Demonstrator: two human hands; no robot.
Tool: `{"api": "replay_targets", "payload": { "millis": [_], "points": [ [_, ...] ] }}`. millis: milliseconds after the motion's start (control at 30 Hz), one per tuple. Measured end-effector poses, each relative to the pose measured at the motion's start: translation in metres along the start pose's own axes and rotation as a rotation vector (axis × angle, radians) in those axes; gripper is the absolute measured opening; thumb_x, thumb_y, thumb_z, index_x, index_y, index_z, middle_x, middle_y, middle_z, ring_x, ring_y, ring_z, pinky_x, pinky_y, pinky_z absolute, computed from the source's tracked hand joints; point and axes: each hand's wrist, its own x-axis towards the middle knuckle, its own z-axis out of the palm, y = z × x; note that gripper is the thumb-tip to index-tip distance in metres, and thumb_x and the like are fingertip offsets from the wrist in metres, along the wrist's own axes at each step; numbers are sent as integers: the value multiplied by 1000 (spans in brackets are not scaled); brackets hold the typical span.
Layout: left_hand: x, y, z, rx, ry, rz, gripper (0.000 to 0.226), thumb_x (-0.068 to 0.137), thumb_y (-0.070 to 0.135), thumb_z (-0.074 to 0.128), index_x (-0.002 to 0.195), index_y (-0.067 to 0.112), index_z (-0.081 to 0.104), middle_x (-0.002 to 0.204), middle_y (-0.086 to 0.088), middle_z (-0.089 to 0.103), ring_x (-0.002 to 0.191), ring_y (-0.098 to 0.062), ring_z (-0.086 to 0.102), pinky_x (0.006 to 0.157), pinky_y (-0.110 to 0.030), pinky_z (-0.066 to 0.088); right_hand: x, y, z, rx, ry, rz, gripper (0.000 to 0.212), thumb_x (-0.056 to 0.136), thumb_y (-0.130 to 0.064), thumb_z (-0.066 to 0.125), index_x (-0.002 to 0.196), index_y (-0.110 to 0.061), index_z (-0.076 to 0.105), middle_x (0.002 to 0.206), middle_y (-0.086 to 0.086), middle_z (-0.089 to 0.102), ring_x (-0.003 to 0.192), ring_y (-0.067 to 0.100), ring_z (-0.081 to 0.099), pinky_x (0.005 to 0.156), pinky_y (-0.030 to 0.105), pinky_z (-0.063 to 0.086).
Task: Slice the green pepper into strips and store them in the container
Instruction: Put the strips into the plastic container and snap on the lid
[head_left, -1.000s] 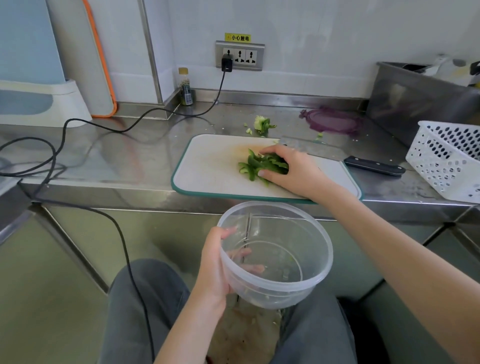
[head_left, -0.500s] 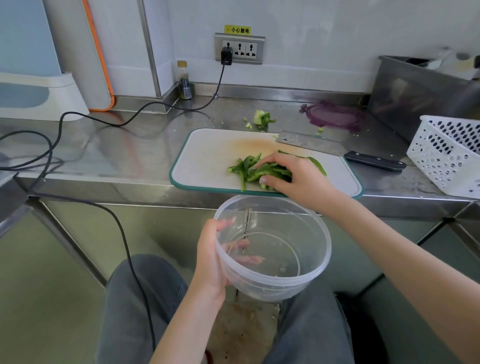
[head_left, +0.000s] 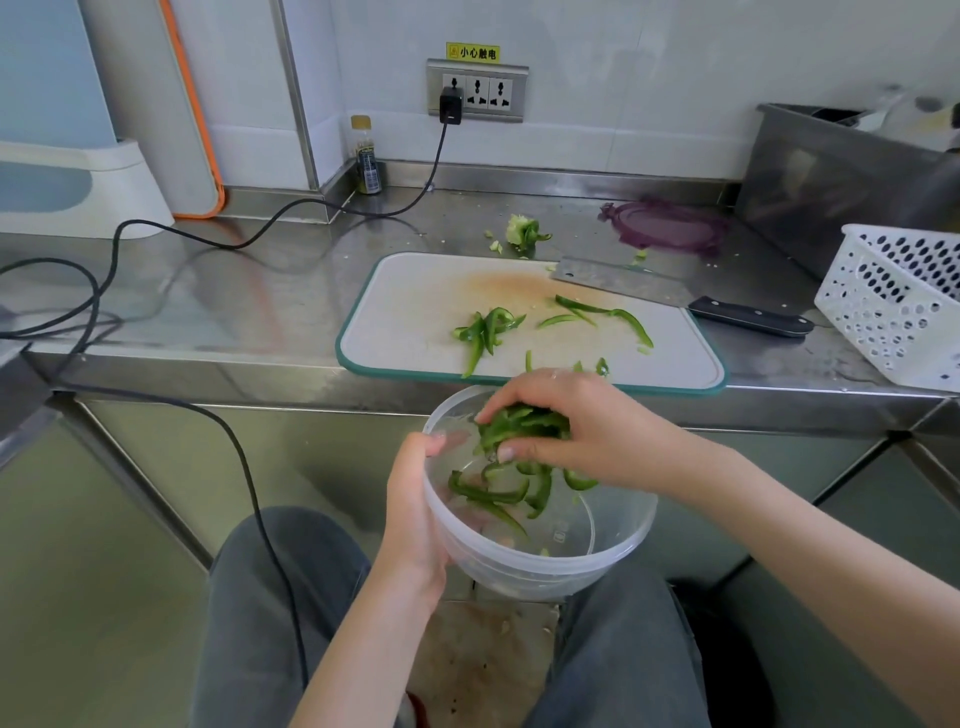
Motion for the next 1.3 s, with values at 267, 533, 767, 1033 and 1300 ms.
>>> {"api": "replay_targets", "payload": {
  "millis": [267, 533, 767, 1033, 1300],
  "points": [
    [4, -4, -5, 11, 45, -11, 44, 75, 38, 49, 105, 10, 67, 89, -15, 71, 80, -31, 69, 75, -48, 54, 0, -2, -13, 503, 111, 60, 14, 93, -18, 54, 96, -11, 65, 95, 12, 70, 89, 23, 67, 83, 31, 56],
    [4, -4, -6, -16, 57, -51, 51, 70, 44, 51, 113, 18, 64, 108, -19, 67, 98, -41, 65, 73, -46, 52, -1, 33, -17, -69, 236, 454, 32, 98, -30, 46, 129, -25, 53, 119, -7, 62, 104, 11, 59, 83, 15, 38],
    [3, -4, -6, -34, 48, -49, 39, 86, 35, 42, 112, 15, 64, 99, -17, 68, 93, -40, 65, 73, -44, 53, -13, 7, -3, 196, 283, 240, 24, 95, -14, 52, 116, -22, 61, 107, -19, 63, 94, -23, 54, 80, -4, 37],
    [3, -5, -5, -34, 42, -54, 45, 81, 39, 45, 115, 16, 61, 109, -22, 66, 97, -42, 64, 74, -45, 51, 8, 42, -31, -3, 557, 500, 29, 97, -25, 47, 126, -23, 54, 119, -3, 63, 108, 16, 58, 84, 23, 42],
    [6, -5, -7, -51, 30, -62, 64, 58, 42, 54, 115, 14, 61, 115, -22, 64, 100, -43, 63, 76, -47, 52, 50, 68, -34, -243, 223, 687, 41, 101, -30, 35, 137, -13, 43, 135, 16, 50, 121, 33, 47, 98, 35, 37]
  ]
}}
